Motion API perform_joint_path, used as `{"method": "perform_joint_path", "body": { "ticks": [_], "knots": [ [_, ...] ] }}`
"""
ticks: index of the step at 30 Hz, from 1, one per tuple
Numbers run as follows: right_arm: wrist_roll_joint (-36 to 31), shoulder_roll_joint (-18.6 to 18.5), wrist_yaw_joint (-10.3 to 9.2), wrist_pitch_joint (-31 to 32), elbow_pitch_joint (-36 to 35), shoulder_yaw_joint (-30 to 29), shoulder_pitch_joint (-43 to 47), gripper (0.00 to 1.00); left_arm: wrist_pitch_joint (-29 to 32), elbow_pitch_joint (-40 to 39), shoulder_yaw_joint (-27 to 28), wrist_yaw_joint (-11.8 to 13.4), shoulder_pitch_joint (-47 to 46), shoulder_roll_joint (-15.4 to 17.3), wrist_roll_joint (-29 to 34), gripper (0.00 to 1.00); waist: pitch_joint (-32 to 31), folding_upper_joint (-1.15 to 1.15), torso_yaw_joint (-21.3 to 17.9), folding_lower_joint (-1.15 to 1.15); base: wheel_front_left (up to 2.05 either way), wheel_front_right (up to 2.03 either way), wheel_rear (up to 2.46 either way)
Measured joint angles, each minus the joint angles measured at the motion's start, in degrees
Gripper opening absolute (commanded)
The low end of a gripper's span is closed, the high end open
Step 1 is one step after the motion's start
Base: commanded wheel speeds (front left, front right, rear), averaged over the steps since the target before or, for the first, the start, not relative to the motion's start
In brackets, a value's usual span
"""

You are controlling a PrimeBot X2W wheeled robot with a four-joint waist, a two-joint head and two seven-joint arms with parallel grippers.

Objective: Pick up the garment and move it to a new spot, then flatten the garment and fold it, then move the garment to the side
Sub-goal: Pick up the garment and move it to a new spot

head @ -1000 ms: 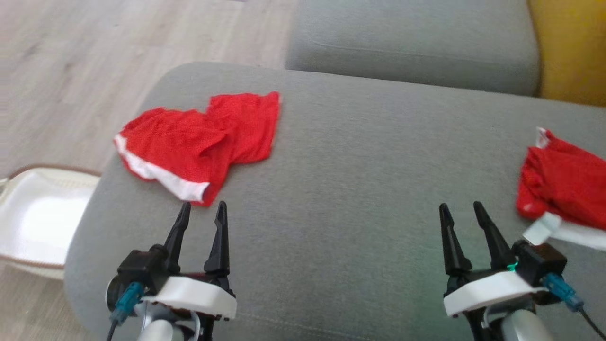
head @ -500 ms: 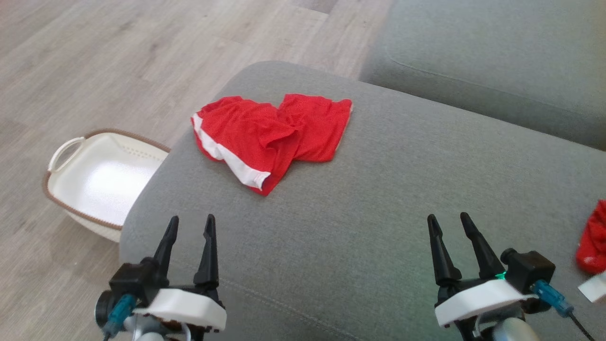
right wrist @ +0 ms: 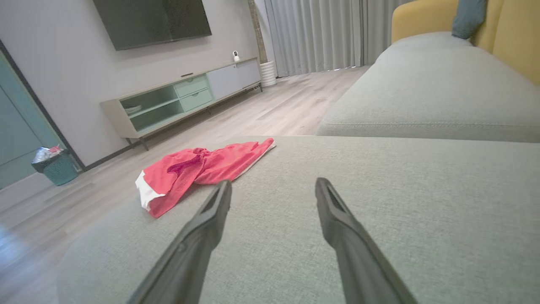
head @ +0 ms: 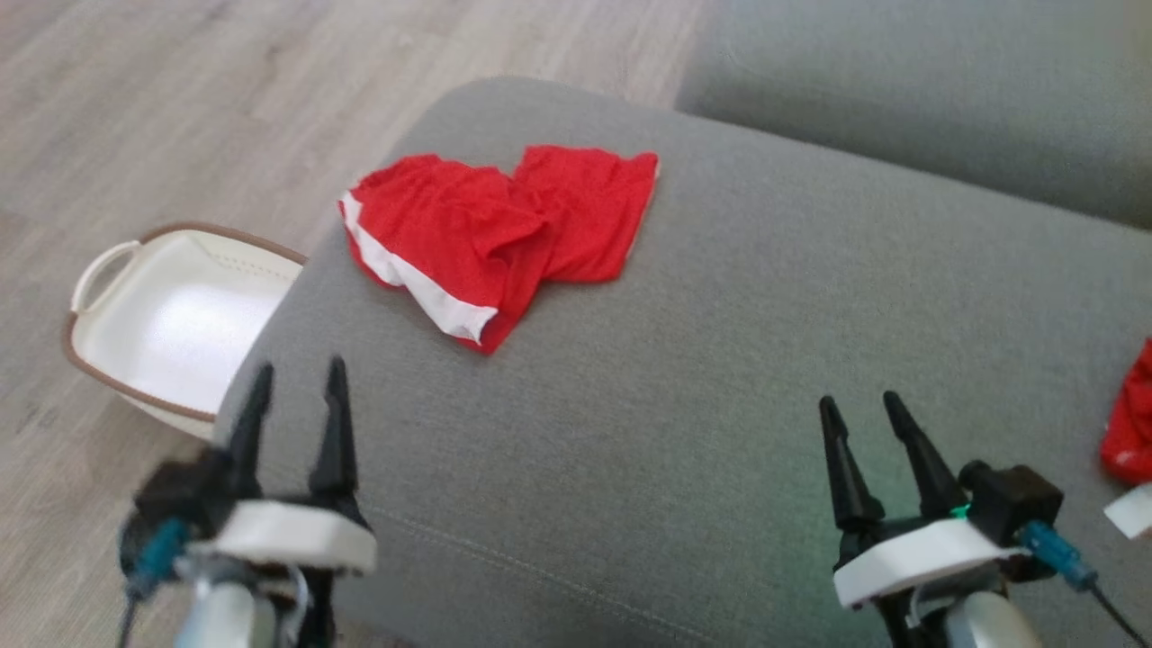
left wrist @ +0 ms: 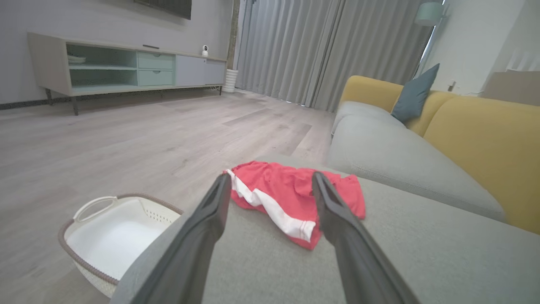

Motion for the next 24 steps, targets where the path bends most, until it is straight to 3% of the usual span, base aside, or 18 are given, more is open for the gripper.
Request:
{"method": "perform_joint_path", "body": {
  "ticks": [7, 16, 20, 24],
  "knots": [
    [-3.18, -0.01, 0.0, 2.27, -3.6, -1.88, -3.78, 1.0, 1.09, 6.04, 3.16, -3.34, -13.61, 5.88, 0.0, 1.0, 5.22, 0.0, -3.6, 0.0, 0.0, 0.0, 0.0],
    [-5.92, -0.04, 0.0, 4.64, -9.65, -3.02, -7.28, 1.0, 12.22, 22.57, 2.49, -7.66, -34.82, 12.03, -1.74, 1.0, 13.84, 0.0, -8.76, 0.0, 0.0, 0.0, 0.0],
    [-6.68, -0.08, 0.0, 5.59, -12.56, -3.02, -9.62, 1.0, 16.67, 32.26, 0.2, -8.61, -42.33, 13.94, -2.98, 1.0, 17.52, 0.0, -10.98, 0.01, 0.0, 0.0, 0.0],
    [-7.08, -0.12, 0.0, 6.88, -16.79, -2.8, -11.04, 1.0, 23.68, 41.67, -7.46, -8.67, -49.06, 14.35, -8.13, 1.0, 22.17, 0.0, -13.67, 0.02, 0.0, 0.0, 0.0]
  ]
}}
